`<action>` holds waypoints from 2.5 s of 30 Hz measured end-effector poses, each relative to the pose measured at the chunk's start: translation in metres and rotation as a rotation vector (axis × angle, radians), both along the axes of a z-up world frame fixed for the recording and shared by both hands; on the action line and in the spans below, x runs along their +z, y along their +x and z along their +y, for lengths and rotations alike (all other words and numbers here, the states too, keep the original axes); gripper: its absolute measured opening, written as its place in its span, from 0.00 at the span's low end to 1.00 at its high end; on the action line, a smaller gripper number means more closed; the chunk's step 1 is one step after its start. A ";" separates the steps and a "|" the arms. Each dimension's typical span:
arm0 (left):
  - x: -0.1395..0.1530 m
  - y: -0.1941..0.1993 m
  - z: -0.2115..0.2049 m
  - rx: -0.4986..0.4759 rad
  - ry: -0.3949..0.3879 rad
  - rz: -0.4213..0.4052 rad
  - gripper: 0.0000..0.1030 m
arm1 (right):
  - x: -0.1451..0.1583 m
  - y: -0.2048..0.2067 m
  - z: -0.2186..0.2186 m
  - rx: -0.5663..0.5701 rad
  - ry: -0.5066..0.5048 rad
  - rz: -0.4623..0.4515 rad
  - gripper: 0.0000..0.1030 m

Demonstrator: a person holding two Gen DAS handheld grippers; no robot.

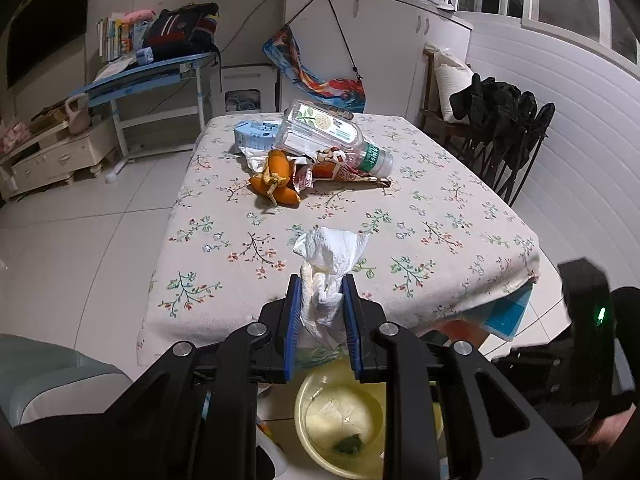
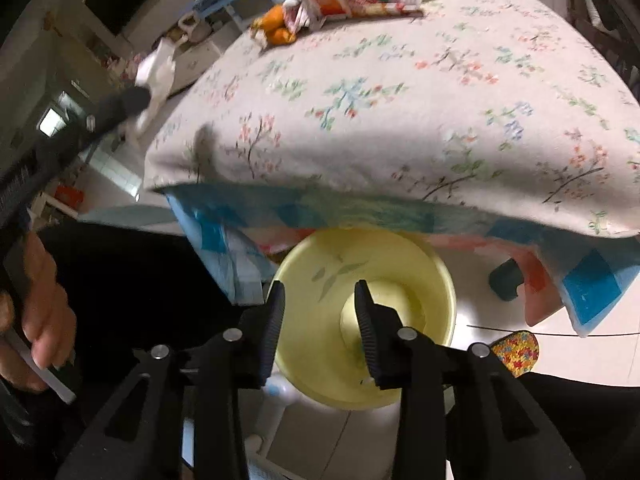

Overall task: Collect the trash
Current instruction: 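Lower both tools over the yellow basin and open them to drop tissue and bag, then lift both tools from the basin and move back toward the table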

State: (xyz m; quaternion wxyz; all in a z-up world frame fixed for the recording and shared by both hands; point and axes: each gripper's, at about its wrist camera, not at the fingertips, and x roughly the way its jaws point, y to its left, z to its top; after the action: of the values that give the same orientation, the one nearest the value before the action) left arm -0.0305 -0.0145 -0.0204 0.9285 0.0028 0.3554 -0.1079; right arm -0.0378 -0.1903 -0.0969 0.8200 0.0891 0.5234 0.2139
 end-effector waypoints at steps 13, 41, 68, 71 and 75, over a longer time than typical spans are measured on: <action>-0.016 -0.032 -0.027 -0.087 0.023 0.050 0.19 | 0.057 -0.014 -0.037 -0.195 0.051 -0.296 0.54; -0.047 -0.046 -0.056 -0.131 0.127 0.155 0.63 | 0.062 -0.013 -0.056 -0.295 0.063 -0.344 0.67; -0.001 -0.047 -0.013 0.159 0.065 -0.122 0.85 | 0.083 -0.027 -0.042 -0.289 -0.067 -0.529 0.77; 0.003 -0.048 -0.011 0.177 0.064 -0.146 0.86 | 0.083 -0.027 -0.040 -0.288 -0.072 -0.536 0.78; 0.008 -0.051 -0.009 0.191 0.056 -0.174 0.87 | 0.084 -0.028 -0.039 -0.286 -0.077 -0.546 0.78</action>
State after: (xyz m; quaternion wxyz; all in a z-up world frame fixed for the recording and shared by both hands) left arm -0.0816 -0.0232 -0.0123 0.9614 0.0043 0.2749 -0.0086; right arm -0.0657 -0.2291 -0.0126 0.9549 0.0699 0.2734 0.0921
